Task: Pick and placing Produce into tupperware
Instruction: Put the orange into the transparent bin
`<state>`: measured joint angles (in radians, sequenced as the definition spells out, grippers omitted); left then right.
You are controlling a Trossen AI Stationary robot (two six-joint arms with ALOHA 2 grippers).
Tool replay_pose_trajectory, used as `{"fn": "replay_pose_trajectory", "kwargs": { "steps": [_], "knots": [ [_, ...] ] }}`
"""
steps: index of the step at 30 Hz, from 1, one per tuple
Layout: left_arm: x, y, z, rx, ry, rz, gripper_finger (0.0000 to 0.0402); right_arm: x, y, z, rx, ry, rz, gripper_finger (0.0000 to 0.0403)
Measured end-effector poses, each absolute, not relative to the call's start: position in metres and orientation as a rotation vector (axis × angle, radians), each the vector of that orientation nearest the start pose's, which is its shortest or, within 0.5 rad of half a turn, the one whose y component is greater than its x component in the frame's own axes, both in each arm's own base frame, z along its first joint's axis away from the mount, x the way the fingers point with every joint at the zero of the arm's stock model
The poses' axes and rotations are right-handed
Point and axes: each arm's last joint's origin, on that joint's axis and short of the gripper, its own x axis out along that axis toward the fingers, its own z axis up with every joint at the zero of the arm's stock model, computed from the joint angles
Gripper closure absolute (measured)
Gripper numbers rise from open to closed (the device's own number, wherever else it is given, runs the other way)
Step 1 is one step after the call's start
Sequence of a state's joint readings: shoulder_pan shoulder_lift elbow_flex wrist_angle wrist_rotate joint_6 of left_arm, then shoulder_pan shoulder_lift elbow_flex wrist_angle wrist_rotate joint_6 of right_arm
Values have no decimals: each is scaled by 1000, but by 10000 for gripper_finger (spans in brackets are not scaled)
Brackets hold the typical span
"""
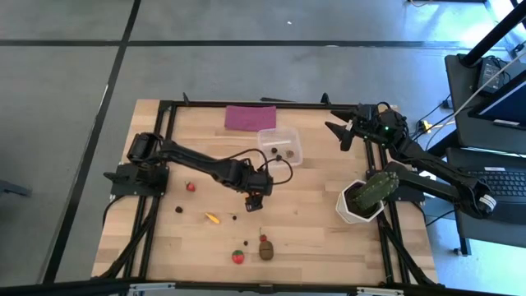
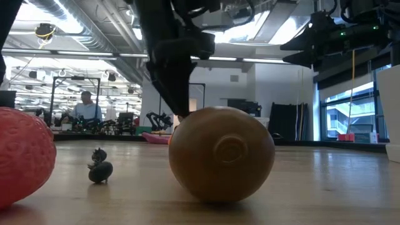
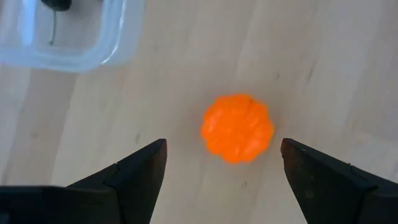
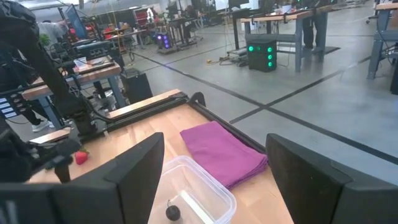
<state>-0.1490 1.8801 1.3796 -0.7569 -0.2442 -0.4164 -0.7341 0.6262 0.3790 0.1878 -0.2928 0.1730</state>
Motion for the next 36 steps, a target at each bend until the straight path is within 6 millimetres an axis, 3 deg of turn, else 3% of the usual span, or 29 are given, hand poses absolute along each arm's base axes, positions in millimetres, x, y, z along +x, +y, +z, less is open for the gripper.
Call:
{"fn": "replay_pose_trajectory", "kwargs": {
  "steps": [10, 36],
  "knots": [
    [369, -44, 176, -178, 1129, 316, 97, 120, -97, 251, 198, 15, -445, 120],
    [362, -41, 146, -258, 1020, 340, 97, 120, -97, 250, 179, 26, -446, 120]
  ]
}}
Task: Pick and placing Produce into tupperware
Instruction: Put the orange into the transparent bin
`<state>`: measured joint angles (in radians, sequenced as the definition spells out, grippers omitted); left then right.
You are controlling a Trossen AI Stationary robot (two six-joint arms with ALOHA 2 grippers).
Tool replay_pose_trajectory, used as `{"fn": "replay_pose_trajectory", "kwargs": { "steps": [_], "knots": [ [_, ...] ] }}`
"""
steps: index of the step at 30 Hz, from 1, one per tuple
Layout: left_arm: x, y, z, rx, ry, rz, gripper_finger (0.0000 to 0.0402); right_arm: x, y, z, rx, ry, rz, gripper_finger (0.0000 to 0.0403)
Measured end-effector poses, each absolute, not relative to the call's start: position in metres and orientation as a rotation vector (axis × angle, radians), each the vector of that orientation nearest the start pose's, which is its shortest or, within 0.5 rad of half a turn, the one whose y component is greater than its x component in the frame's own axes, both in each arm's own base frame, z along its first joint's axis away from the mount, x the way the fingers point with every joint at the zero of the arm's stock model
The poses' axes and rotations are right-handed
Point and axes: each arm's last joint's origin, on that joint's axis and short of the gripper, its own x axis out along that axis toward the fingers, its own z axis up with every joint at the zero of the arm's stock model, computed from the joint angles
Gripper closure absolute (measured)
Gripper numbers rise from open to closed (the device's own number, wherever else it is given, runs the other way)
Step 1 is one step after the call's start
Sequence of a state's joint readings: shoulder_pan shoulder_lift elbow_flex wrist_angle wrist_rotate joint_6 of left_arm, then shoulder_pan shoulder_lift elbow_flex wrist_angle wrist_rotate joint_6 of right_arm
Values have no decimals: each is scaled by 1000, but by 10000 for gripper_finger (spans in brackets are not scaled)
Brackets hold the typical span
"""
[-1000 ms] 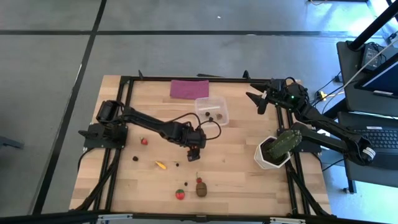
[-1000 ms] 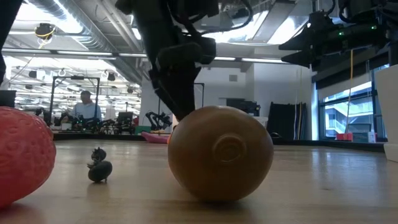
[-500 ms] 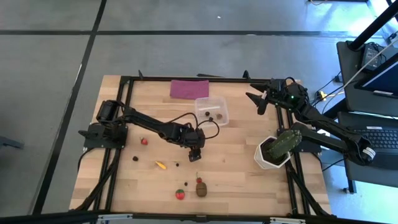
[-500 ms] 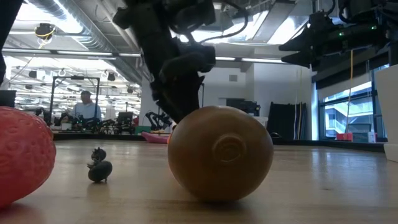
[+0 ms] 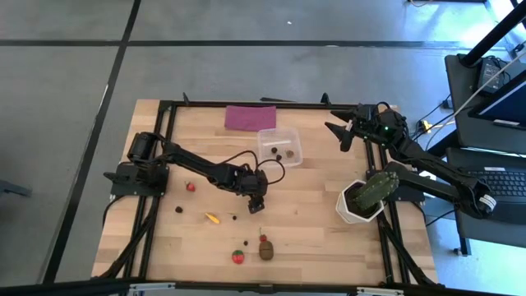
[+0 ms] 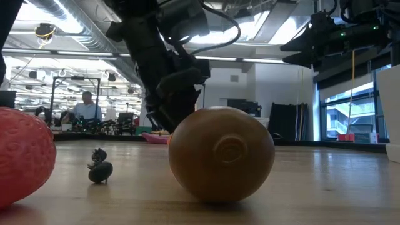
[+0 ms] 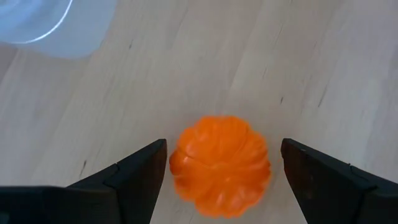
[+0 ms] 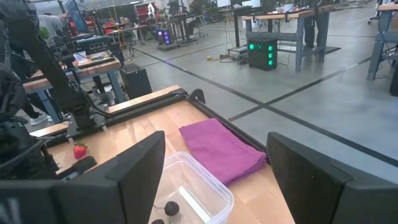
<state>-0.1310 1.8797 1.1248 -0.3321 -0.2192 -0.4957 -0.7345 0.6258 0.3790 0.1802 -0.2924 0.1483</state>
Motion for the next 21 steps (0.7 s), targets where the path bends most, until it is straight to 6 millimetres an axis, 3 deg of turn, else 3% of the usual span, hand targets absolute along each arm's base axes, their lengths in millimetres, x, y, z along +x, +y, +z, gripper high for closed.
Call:
{"fn": "replay_pose_trajectory", "kwargs": {
  "steps": [10, 21],
  "knots": [
    [368, -42, 128, -251, 1032, 347, 108, 119, -97, 249, 183, 33, -447, 120],
    [367, -42, 127, -248, 1039, 350, 157, 119, -97, 246, 195, 61, -449, 120]
  ]
}}
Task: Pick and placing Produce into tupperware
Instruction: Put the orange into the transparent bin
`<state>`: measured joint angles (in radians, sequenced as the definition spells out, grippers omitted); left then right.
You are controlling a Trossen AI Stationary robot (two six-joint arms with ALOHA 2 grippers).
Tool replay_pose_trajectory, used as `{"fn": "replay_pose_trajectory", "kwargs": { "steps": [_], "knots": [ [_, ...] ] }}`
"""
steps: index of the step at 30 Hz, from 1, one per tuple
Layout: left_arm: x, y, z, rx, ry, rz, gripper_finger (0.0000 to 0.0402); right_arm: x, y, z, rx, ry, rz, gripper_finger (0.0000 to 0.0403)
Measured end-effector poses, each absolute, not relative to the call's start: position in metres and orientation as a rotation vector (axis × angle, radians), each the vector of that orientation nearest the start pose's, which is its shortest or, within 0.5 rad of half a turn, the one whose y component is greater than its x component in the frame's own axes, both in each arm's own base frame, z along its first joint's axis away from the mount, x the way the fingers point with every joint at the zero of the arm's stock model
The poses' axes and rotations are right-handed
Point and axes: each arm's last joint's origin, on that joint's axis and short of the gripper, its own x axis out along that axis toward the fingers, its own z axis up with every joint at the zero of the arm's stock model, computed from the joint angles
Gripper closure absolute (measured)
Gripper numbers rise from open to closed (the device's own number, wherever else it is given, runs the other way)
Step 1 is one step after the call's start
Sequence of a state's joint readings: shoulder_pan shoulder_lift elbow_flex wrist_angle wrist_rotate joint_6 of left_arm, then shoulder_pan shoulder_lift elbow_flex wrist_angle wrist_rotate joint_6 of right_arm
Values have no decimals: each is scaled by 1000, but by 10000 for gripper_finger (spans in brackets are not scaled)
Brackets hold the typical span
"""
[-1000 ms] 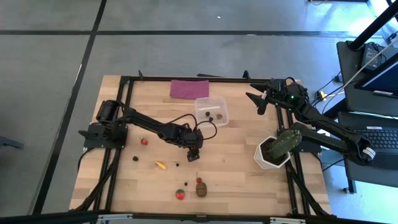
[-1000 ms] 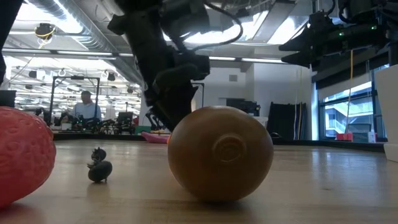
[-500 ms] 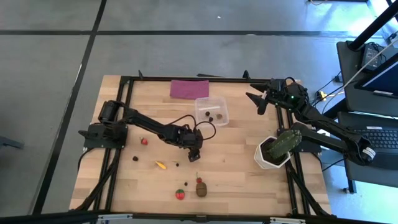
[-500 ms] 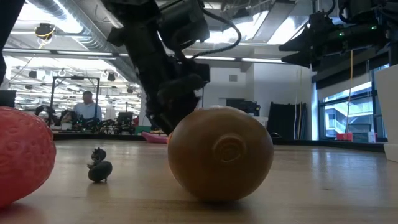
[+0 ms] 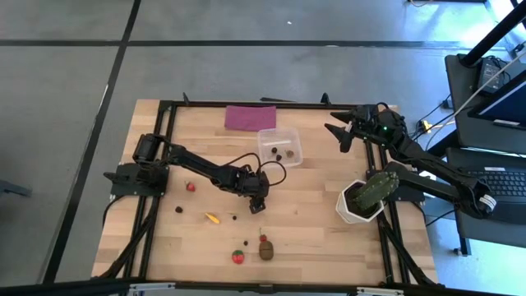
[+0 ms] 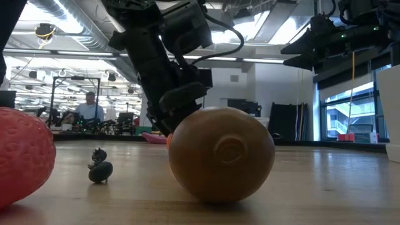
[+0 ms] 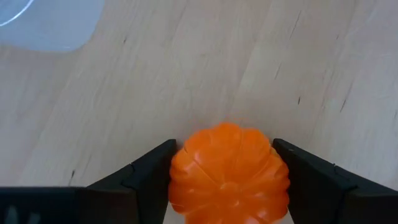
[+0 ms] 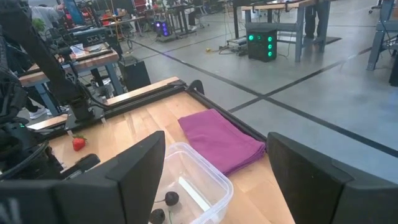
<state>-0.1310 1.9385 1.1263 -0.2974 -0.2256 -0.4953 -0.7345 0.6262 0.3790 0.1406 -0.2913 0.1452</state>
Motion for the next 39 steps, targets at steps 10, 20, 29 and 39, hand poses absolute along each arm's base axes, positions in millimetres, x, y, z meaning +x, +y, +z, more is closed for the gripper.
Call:
{"fn": "replay_pose_trajectory", "kwargs": {
  "steps": [10, 20, 29, 39],
  "knots": [
    [363, -34, 157, -392, 1001, 274, 160, 119, -97, 246, 196, 61, -449, 120],
    [365, -5, 226, -650, 836, 0, 162, 119, -97, 248, 195, 46, -448, 120],
    [381, 58, 295, -383, 532, 252, 162, 119, -97, 249, 187, 33, -448, 120],
    [377, 120, 277, -359, 626, 483, 162, 119, -97, 250, 185, 28, -448, 120]
  ]
}}
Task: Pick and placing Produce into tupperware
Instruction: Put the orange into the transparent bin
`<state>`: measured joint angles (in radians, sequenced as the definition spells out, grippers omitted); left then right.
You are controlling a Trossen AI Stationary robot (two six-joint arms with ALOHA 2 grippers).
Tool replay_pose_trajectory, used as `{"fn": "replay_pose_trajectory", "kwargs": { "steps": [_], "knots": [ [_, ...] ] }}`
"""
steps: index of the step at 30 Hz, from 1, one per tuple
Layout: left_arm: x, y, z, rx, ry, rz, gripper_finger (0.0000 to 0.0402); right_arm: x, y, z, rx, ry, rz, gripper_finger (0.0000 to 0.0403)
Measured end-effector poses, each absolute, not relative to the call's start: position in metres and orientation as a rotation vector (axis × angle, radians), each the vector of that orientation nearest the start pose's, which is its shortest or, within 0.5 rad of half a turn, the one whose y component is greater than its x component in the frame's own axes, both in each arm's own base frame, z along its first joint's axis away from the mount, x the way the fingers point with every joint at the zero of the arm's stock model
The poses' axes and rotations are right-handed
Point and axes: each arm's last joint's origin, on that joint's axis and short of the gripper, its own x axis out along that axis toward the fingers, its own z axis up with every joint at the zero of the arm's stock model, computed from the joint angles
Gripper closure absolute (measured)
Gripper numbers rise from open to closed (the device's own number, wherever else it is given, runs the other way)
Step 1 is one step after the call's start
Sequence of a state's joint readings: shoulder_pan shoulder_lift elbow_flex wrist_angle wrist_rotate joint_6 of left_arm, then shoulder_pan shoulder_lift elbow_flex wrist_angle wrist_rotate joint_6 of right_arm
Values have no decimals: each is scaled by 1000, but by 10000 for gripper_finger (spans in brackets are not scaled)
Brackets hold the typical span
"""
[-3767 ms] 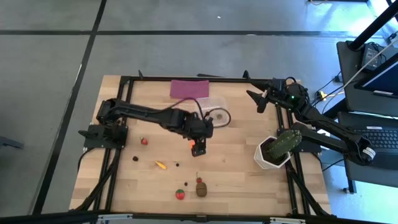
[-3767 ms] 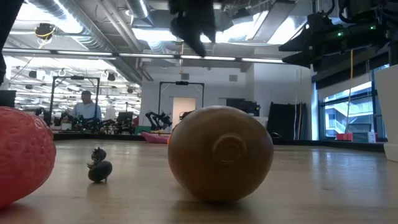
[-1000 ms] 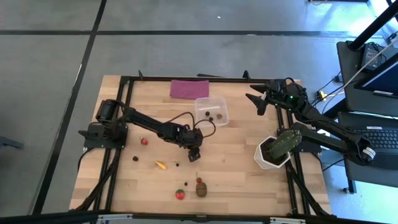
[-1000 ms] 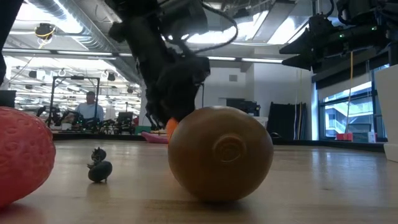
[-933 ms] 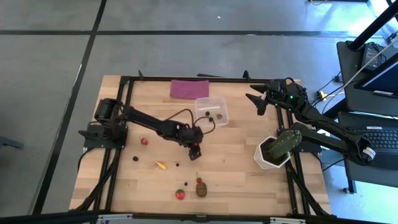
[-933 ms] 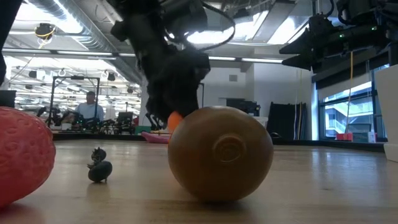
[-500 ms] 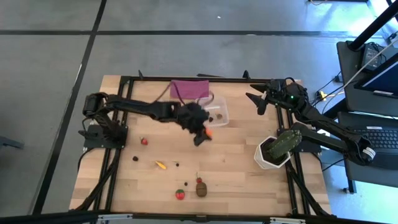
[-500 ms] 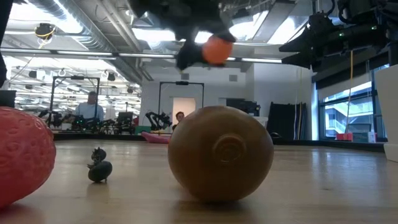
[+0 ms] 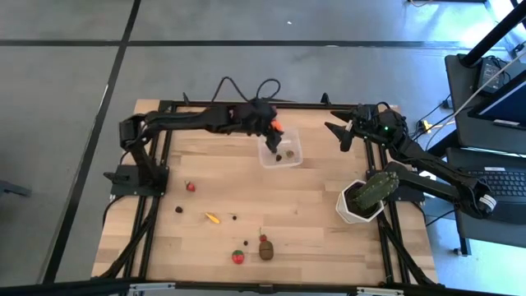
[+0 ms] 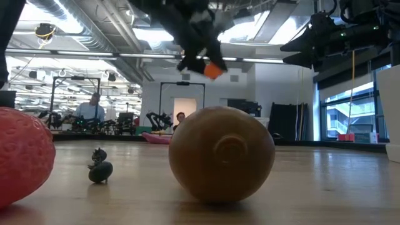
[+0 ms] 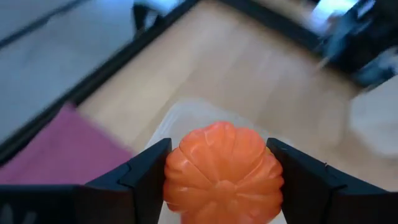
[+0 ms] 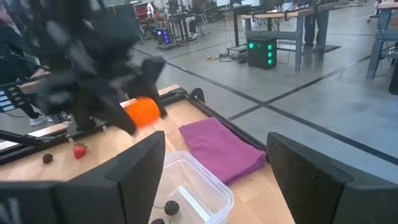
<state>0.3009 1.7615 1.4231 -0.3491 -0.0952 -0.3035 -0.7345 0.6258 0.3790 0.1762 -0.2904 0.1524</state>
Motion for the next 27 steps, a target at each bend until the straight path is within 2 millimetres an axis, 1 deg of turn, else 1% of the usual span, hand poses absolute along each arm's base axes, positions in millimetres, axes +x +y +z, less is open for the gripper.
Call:
{"fn": "replay_pose_trajectory", "kwargs": {
  "steps": [3, 7, 12, 18, 22, 27],
  "knots": [
    [380, 129, 257, -366, 699, 506, 162, 120, -97, 250, 185, 28, -448, 120],
    [389, 133, 231, -353, 772, 507, 162, 120, -97, 250, 184, 29, -449, 120],
    [398, 134, 203, -355, 840, 504, 162, 120, -97, 250, 184, 29, -449, 120],
    [407, 128, 174, -350, 908, 492, 161, 120, -97, 250, 182, 30, -449, 120],
    [410, 124, 164, -336, 931, 477, 161, 120, -97, 250, 182, 30, -449, 120],
    [412, 121, 165, -314, 920, 459, 158, 120, -97, 250, 182, 30, -448, 120]
  ]
}}
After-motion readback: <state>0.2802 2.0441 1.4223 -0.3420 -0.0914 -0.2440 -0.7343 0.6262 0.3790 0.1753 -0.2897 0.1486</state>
